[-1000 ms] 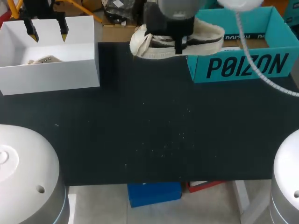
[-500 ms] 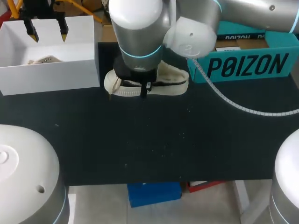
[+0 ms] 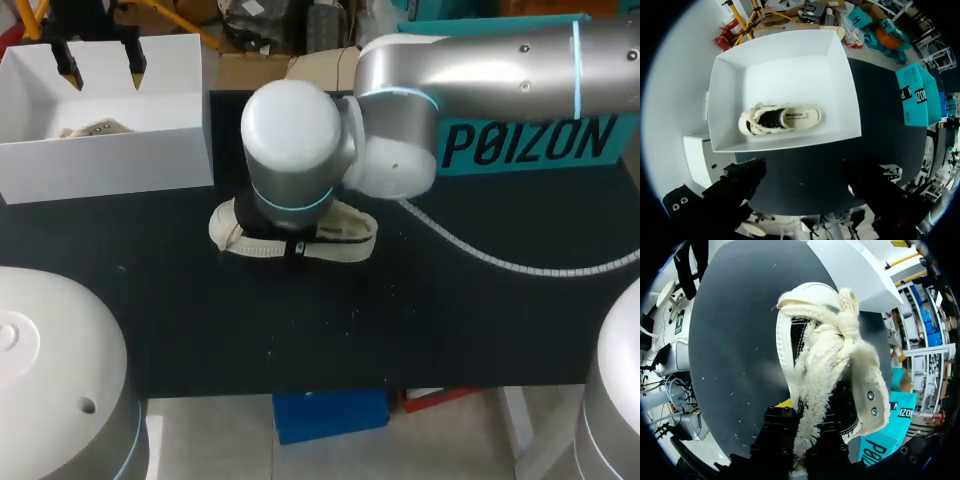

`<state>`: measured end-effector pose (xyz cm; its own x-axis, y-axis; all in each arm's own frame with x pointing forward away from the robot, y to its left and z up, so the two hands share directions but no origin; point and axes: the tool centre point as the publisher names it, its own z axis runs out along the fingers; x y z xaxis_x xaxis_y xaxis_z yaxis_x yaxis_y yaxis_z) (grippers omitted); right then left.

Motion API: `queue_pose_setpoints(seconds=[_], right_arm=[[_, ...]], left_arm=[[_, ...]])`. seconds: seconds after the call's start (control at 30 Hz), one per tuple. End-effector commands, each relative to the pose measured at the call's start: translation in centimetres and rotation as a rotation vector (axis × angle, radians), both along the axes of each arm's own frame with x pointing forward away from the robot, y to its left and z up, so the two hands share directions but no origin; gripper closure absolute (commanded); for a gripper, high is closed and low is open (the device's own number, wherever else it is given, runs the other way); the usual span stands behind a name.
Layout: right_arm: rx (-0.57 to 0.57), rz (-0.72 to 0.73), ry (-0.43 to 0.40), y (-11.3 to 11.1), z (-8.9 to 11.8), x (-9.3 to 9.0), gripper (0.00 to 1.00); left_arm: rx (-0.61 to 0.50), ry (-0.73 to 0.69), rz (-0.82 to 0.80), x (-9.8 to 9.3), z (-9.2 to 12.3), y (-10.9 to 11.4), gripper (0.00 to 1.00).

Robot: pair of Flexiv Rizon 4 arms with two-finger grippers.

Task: Take the shoe out of the shoebox, open the shoe tongue, remove and reinsert the insole, then place the shoe into the shoebox

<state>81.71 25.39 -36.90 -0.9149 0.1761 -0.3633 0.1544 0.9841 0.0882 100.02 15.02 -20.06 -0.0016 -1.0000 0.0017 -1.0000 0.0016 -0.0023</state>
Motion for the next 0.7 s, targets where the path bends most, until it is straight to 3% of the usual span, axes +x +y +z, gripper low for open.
queue_pose_setpoints(seconds=[0.03,0.4,0.43,0.47,0.7], right_arm=[[-0.001,0.042,-0.017,-0.4,-2.4,0.4,1.0],[-0.085,0.038,0.037,-2.1,-4.9,0.9,1.0],[-0.077,0.027,0.041,-2.2,-4.9,1.0,0.81],[-0.081,0.012,0.043,-2.3,-4.7,1.0,0.0],[-0.094,0.015,0.143,-3.1,-0.7,0.4,0.0]], left_arm=[[0.001,0.001,0.001,0.0,0.0,0.0,0.0],[0.001,0.001,0.001,0.0,0.0,0.0,0.0],[0.001,0.001,0.001,0.0,0.0,0.0,0.0],[0.001,0.001,0.001,0.0,0.0,0.0,0.0],[0.001,0.001,0.001,0.0,0.0,0.0,0.0]])
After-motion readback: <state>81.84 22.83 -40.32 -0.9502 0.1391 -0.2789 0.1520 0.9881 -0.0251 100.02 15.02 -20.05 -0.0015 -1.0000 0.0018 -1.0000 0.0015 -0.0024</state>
